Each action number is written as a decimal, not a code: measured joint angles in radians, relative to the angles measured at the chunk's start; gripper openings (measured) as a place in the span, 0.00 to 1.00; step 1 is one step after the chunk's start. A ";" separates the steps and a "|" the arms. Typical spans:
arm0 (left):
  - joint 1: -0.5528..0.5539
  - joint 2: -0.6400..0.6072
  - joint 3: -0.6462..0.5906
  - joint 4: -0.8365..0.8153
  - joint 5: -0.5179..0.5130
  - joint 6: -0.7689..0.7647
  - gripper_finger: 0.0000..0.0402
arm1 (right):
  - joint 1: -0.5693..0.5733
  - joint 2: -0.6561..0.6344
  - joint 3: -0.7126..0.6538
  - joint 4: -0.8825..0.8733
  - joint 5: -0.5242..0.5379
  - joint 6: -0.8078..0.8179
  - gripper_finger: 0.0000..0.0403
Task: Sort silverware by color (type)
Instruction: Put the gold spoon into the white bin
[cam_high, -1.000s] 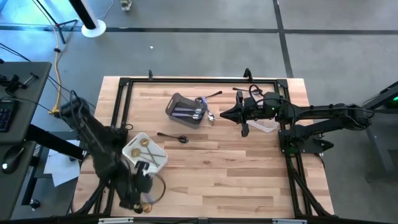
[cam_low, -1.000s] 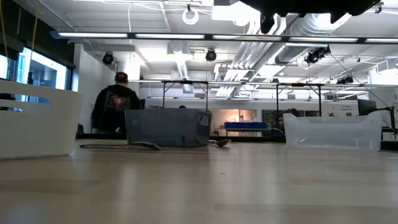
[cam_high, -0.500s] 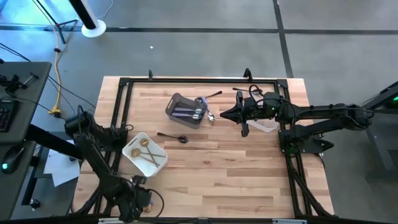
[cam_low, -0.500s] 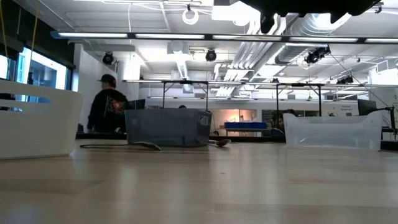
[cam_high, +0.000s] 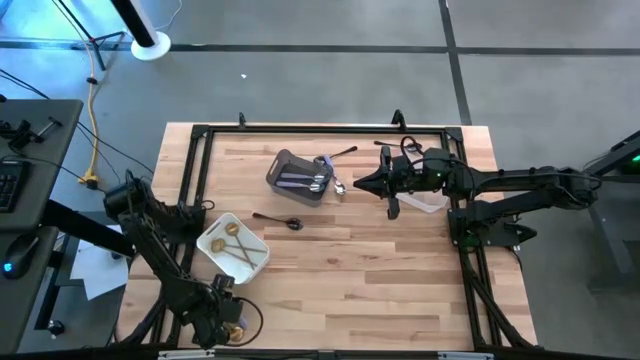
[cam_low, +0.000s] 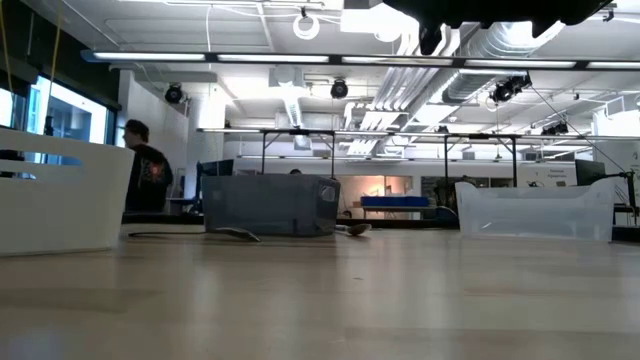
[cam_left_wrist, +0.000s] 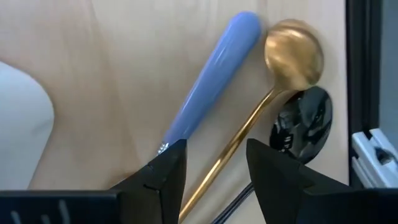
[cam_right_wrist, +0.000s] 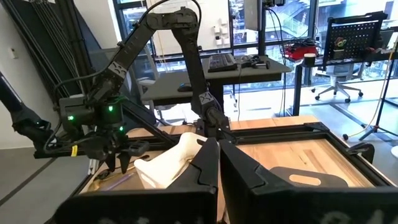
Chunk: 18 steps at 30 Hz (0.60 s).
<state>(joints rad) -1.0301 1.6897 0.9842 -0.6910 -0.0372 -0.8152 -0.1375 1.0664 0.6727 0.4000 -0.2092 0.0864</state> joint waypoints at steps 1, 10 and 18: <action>-0.001 0.000 -0.003 0.007 0.000 0.013 0.39 | 0.000 0.000 0.000 0.000 0.000 0.000 0.00; -0.025 0.000 -0.009 0.009 -0.001 0.043 0.39 | 0.000 0.000 0.000 0.000 0.000 0.002 0.00; -0.046 0.000 -0.009 0.003 -0.025 0.061 0.39 | 0.000 0.000 0.000 -0.001 0.001 0.002 0.00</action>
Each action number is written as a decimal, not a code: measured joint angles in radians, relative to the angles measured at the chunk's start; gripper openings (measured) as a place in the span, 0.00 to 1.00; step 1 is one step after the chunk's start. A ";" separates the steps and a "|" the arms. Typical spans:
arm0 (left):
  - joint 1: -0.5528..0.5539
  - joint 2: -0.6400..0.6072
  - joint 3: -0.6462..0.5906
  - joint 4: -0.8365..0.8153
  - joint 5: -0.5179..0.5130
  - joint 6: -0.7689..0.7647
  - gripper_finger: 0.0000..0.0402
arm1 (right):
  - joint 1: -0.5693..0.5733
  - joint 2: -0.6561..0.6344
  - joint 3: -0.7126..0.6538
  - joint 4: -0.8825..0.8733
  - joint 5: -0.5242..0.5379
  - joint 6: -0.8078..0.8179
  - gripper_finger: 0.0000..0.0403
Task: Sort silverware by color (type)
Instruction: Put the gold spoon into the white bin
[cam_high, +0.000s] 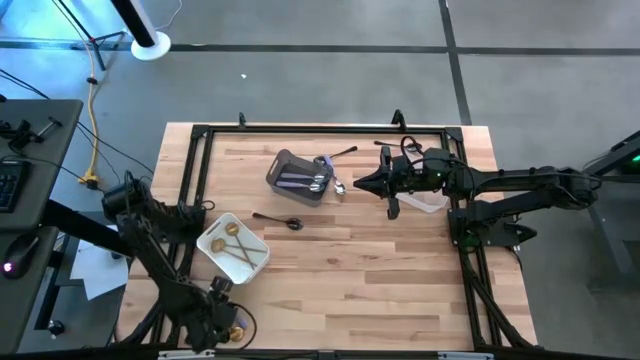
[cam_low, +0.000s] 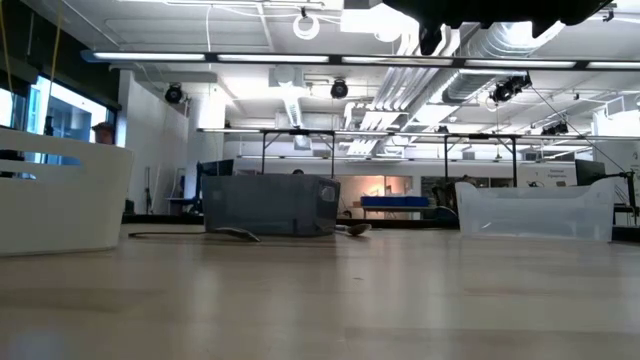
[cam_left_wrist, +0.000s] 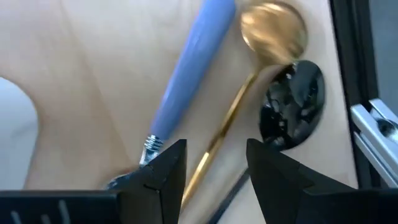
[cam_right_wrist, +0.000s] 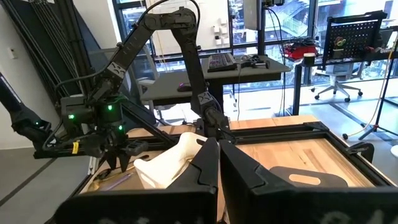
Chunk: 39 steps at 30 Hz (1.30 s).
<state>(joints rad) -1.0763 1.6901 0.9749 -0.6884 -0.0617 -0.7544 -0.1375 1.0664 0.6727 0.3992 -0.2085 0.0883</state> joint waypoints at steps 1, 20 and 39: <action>0.000 0.000 -0.003 0.002 -0.011 0.000 0.39 | 0.000 0.000 0.000 0.000 0.000 0.000 0.00; 0.013 0.001 -0.062 0.034 0.005 0.008 0.39 | 0.000 0.000 0.000 -0.016 0.001 -0.001 0.00; 0.017 0.038 -0.059 0.030 0.008 0.007 0.24 | 0.000 0.000 0.000 -0.019 0.002 0.000 0.00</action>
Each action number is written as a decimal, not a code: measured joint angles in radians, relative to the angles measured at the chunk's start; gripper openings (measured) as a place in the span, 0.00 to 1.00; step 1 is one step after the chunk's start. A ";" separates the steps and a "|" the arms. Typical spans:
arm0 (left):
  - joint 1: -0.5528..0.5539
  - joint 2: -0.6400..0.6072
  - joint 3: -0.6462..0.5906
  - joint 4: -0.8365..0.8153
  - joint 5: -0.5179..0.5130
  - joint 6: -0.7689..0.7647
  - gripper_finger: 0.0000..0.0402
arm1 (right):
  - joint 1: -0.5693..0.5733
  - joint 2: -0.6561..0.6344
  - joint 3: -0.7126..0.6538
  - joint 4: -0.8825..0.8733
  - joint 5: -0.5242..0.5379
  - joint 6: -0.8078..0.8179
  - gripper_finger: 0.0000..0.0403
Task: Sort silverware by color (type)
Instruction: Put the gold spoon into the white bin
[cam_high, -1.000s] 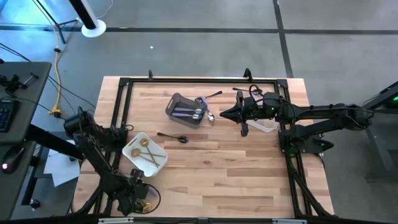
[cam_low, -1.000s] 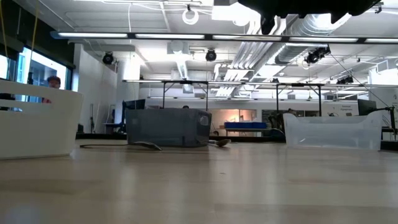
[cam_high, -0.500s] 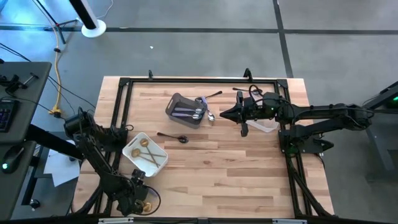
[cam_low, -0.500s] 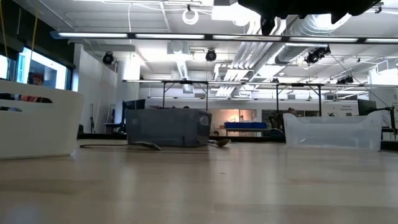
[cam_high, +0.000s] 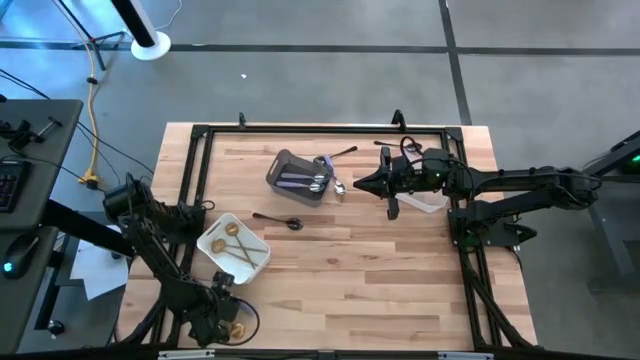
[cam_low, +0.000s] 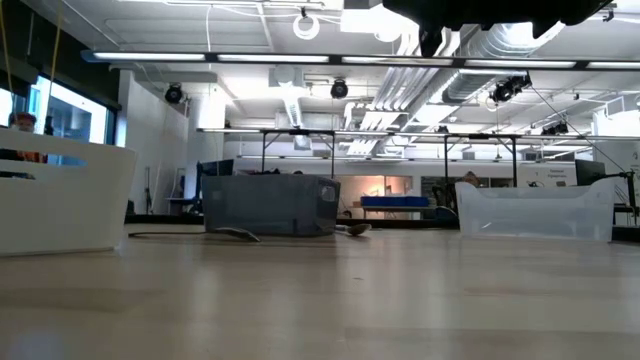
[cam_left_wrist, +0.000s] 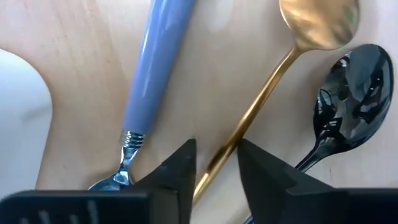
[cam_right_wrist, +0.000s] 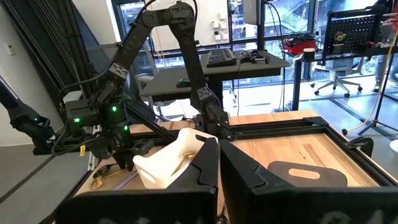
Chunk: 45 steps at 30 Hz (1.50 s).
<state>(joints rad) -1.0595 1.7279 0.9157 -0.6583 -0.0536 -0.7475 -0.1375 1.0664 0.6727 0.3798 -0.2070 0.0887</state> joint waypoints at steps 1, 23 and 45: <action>0.000 0.000 0.000 0.000 0.000 0.000 0.21 | 0.000 0.000 0.000 0.000 0.000 0.000 0.00; 0.027 -0.027 -0.005 0.010 0.019 0.044 0.03 | 0.000 0.000 0.000 0.000 -0.001 0.000 0.00; 0.086 -0.263 -0.005 0.000 0.008 0.131 0.02 | 0.000 0.000 0.000 -0.003 -0.001 0.000 0.00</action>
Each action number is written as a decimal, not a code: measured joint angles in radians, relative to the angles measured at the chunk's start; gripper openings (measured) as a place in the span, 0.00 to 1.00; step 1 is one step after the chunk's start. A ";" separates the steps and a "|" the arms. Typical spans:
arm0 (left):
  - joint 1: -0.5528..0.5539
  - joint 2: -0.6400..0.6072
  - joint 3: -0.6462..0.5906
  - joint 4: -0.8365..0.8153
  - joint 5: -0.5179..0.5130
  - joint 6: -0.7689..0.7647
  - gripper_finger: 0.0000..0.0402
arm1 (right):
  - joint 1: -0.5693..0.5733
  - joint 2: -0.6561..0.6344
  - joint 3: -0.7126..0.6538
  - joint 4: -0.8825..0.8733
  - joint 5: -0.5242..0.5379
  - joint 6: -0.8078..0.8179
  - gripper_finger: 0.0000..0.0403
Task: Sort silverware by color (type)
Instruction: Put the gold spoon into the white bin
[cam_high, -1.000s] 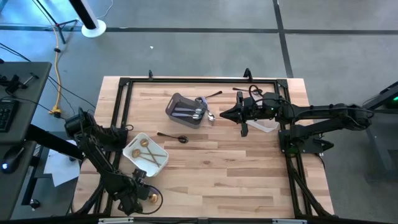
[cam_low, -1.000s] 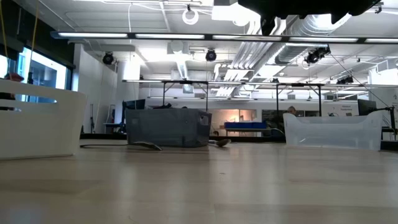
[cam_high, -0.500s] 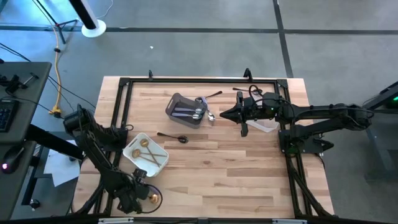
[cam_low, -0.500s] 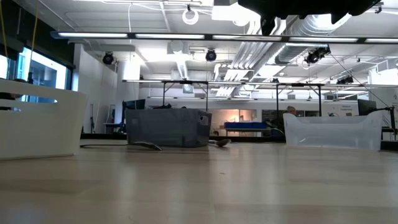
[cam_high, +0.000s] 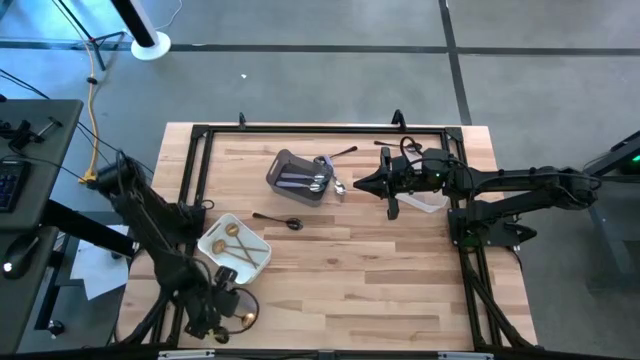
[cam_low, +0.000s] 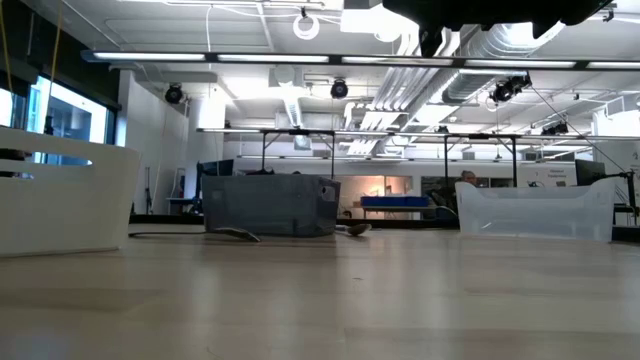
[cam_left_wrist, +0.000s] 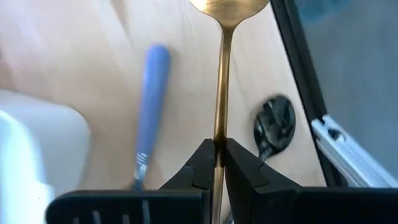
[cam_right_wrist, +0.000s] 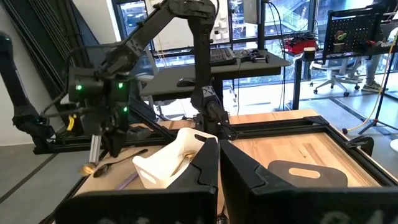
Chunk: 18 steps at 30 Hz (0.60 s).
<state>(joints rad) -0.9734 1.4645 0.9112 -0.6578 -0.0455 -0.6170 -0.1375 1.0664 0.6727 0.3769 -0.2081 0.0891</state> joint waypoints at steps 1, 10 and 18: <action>0.016 -0.018 0.000 0.000 0.000 0.019 0.02 | 0.000 0.000 0.000 0.000 0.000 0.000 0.00; 0.241 -0.163 0.032 -0.001 -0.017 0.241 0.02 | 0.001 0.000 0.000 0.000 0.000 0.000 0.00; 0.478 -0.211 0.146 -0.020 -0.103 0.472 0.02 | 0.001 0.000 0.000 0.000 0.000 0.000 0.00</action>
<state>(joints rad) -0.4953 1.2538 1.0575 -0.6776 -0.1480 -0.1452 -0.1368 1.0664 0.6727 0.3768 -0.2085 0.0891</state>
